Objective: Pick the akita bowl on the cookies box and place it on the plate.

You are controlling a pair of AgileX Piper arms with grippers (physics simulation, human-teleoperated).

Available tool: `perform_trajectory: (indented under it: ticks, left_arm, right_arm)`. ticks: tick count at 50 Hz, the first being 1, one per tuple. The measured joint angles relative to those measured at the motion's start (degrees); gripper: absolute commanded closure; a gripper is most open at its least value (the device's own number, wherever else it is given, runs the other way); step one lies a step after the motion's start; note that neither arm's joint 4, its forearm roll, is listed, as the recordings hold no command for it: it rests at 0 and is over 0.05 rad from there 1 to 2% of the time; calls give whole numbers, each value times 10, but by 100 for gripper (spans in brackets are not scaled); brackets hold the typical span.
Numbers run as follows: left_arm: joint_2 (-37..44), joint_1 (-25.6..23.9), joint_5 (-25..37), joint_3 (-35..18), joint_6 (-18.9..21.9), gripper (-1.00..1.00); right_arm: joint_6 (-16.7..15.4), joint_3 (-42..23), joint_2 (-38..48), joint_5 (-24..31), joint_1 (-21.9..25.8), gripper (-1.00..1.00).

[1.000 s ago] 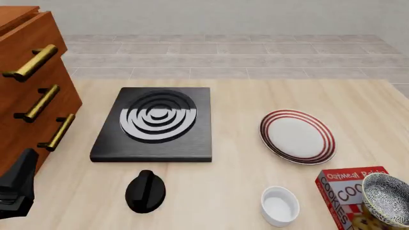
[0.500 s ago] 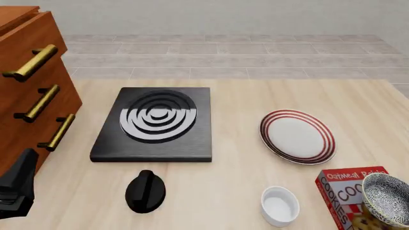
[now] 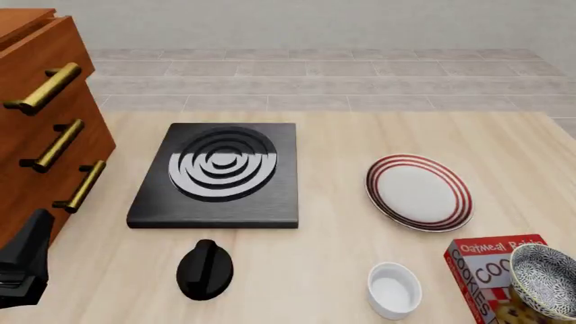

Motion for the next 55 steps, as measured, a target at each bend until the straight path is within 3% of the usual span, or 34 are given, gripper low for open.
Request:
perform_trajectory:
  ticks: [13,55]
  left_arm:
    - [0,0,0,0,0,-100]
    - [0,0,0,0,0,-100]
  right_arm:
    - [15,40,-21,-1,-15,-100]
    - [22,131,-2,-68,-53,-100]
